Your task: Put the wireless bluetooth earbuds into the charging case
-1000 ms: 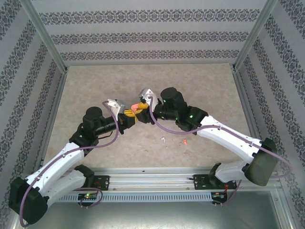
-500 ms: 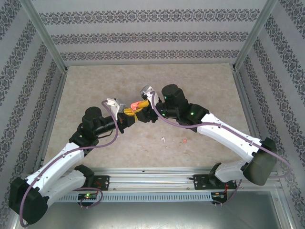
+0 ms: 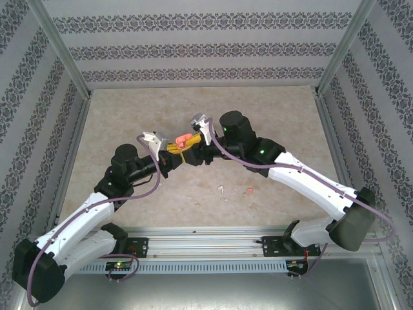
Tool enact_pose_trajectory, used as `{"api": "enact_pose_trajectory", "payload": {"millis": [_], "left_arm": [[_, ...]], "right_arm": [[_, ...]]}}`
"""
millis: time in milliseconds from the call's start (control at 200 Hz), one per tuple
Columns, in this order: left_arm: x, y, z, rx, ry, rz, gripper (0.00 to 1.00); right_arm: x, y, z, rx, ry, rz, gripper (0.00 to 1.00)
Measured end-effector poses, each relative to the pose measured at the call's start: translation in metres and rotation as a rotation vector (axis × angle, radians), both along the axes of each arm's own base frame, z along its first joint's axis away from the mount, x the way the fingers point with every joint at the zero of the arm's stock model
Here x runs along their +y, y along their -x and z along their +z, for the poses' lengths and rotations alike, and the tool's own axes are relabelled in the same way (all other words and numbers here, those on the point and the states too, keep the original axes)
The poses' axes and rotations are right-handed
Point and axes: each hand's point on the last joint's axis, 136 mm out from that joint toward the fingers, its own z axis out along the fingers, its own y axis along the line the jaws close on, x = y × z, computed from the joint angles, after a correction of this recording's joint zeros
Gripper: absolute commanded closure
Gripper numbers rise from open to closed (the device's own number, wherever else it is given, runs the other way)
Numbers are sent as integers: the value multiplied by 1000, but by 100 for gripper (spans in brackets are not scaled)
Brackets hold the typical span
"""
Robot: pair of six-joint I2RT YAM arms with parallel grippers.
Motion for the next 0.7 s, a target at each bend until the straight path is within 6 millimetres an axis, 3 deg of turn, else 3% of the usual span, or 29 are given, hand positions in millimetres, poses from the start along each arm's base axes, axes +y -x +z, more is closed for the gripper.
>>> {"api": "enact_pose_trajectory", "payload": {"millis": [150,385,699], "left_arm": [[0,0,0,0,0,3,100],[1,-1,0,3,1,8,100],[-5,3,5,-11,21,-36,100]], "right_arm": [[-5,-5,9,44,-28,-33,52],[-20,-13,27,129,-108,-93,74],[-13,-2,29,209,-140,-32,85]]}}
